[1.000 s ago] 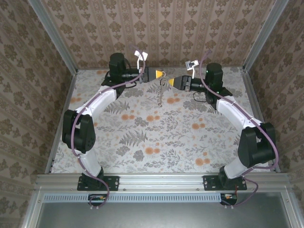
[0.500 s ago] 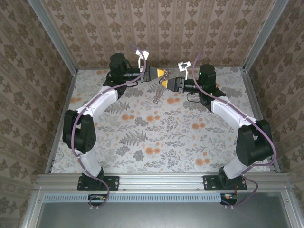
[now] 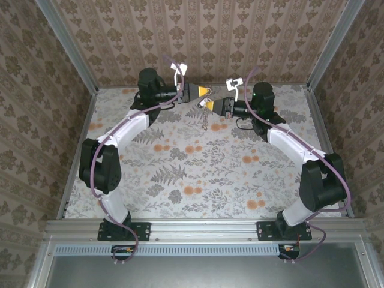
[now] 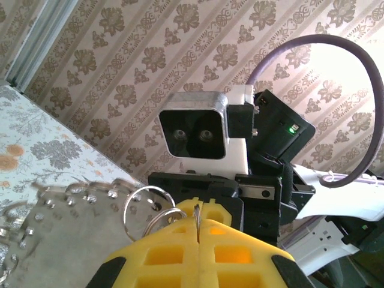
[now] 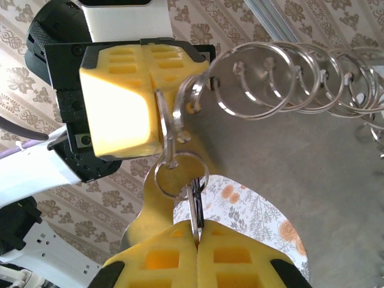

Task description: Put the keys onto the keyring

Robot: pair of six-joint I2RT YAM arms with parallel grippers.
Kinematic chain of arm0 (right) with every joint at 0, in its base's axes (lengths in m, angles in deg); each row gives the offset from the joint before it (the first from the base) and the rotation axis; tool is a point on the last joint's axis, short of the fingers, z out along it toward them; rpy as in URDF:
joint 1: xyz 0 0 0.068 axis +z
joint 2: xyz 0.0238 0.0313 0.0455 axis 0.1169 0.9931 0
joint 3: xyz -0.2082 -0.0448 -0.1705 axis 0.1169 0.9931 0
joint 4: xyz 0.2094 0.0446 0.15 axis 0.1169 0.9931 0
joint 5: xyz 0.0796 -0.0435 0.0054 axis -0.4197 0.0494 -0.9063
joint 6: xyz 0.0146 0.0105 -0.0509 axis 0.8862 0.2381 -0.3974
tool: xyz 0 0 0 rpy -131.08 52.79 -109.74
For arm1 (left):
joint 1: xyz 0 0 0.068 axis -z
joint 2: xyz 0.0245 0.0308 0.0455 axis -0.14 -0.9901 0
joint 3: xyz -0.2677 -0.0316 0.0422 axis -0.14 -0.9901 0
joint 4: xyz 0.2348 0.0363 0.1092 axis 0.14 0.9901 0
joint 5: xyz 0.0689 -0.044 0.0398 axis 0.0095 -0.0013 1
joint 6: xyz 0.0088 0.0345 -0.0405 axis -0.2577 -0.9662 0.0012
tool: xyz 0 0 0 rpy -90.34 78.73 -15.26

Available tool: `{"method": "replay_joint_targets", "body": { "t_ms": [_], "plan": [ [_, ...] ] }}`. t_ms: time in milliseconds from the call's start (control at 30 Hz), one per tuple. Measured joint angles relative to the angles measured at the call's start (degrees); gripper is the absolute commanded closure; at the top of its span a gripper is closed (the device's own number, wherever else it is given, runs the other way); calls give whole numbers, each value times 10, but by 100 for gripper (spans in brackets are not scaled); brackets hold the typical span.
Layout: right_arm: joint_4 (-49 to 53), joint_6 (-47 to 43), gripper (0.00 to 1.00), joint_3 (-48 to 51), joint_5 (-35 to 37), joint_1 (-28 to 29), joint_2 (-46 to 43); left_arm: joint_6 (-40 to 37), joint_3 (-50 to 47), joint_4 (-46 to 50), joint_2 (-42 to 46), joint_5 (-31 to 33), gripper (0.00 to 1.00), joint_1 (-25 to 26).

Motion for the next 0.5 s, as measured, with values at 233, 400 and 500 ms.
{"method": "replay_joint_targets", "body": {
  "t_ms": [233, 400, 500],
  "plan": [
    [-11, 19, 100, 8, 17, 16, -1, 48, -38, -64, 0, 30, 100, 2],
    [-18, 28, 100, 6, 36, 29, 5, 69, -54, -94, 1, 40, 100, 4],
    [-21, 31, 100, 2, 45, 33, 14, 77, -62, -106, 2, 47, 100, 4]
  ]
}}
